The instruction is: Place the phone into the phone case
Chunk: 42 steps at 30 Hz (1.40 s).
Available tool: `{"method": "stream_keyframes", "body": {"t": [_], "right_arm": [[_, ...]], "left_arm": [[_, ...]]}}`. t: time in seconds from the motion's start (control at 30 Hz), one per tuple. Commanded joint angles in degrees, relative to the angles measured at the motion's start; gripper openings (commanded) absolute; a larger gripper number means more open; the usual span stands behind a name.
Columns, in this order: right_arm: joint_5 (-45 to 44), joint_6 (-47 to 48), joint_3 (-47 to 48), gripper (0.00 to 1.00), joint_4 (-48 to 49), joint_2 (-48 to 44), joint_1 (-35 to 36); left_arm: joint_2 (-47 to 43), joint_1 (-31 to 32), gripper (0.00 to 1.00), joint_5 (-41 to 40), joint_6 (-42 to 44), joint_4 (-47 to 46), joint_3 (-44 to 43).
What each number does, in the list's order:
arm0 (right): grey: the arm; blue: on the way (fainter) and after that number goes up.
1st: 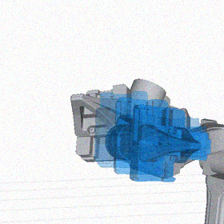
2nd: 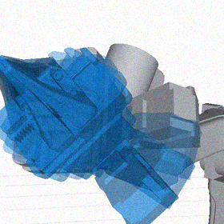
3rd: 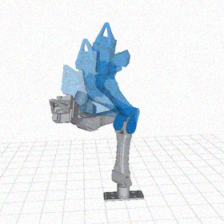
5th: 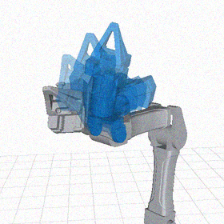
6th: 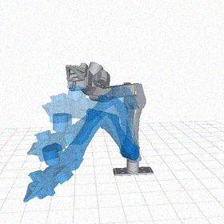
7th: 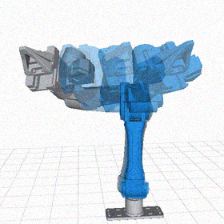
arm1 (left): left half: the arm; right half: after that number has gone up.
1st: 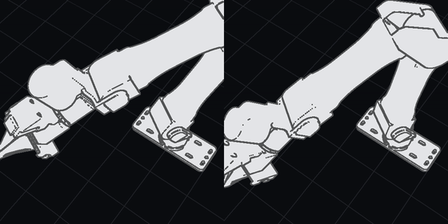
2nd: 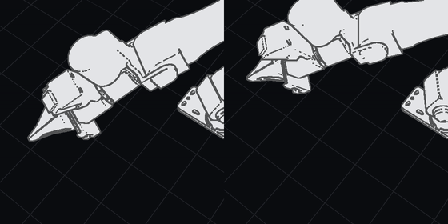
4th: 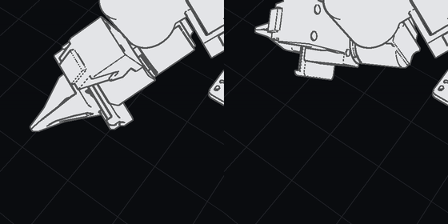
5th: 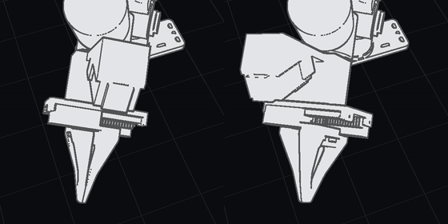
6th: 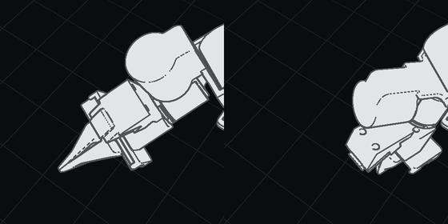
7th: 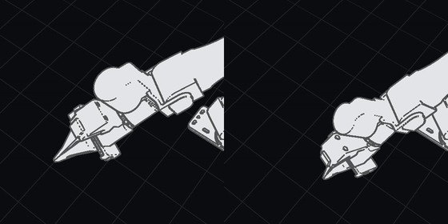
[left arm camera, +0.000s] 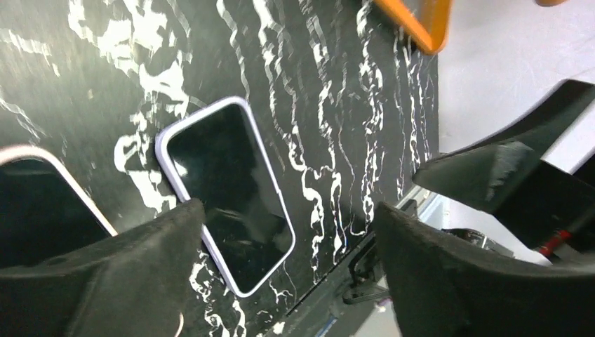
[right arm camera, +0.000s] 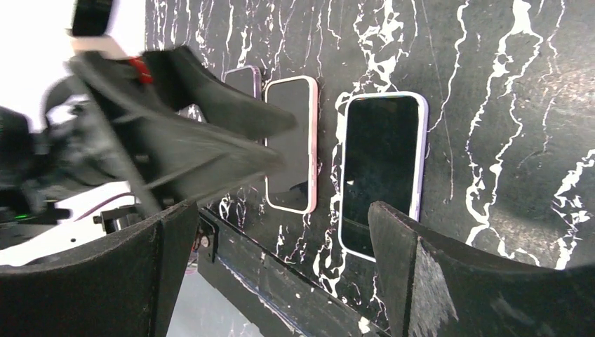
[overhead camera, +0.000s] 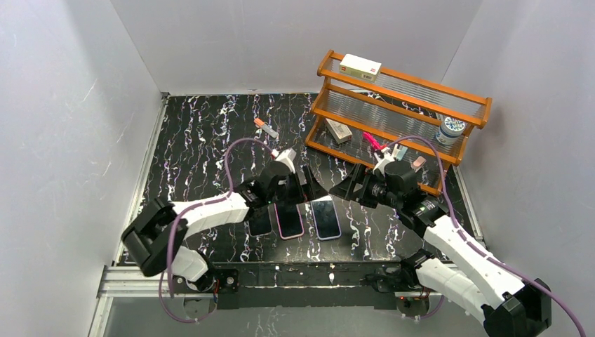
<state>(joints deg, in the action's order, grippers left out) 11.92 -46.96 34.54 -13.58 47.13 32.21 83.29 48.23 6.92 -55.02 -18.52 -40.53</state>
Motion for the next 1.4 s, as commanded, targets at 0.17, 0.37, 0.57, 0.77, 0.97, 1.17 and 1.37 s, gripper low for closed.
{"method": "stream_keyframes", "body": {"t": [0.17,0.37,0.57,0.77,0.97,1.17,1.37], "right_arm": [[-3.2,4.9,7.0,0.99,-4.0,-1.5,-0.2],[-5.4,6.3,11.9,0.99,-7.7,-2.0,-0.2],[-5.9,6.7,13.2,0.99,-8.1,-3.0,-0.3],[-3.5,4.6,10.5,0.99,-5.6,-2.2,-0.2],[-1.9,4.3,8.7,0.99,-2.9,-1.6,-0.2],[-1.5,4.4,8.2,0.99,-0.8,-2.0,-0.2],[-0.7,4.2,9.0,0.99,-0.6,-1.3,-0.3]], "left_arm": [[-13.4,0.2,0.98,-14.8,11.5,28.5,-11.3],[-23.0,0.1,0.98,-27.0,14.4,45.6,-17.6],[-33.7,0.1,0.98,-29.8,15.6,53.0,-19.4],[-41.3,0.0,0.98,-30.1,15.5,54.3,-17.1],[-42.2,0.0,0.98,-27.0,15.3,52.0,-14.4],[-41.8,0.0,0.98,-24.1,16.2,49.0,-13.7],[-41.6,0.0,0.98,-23.2,16.1,48.5,-13.1]]}}
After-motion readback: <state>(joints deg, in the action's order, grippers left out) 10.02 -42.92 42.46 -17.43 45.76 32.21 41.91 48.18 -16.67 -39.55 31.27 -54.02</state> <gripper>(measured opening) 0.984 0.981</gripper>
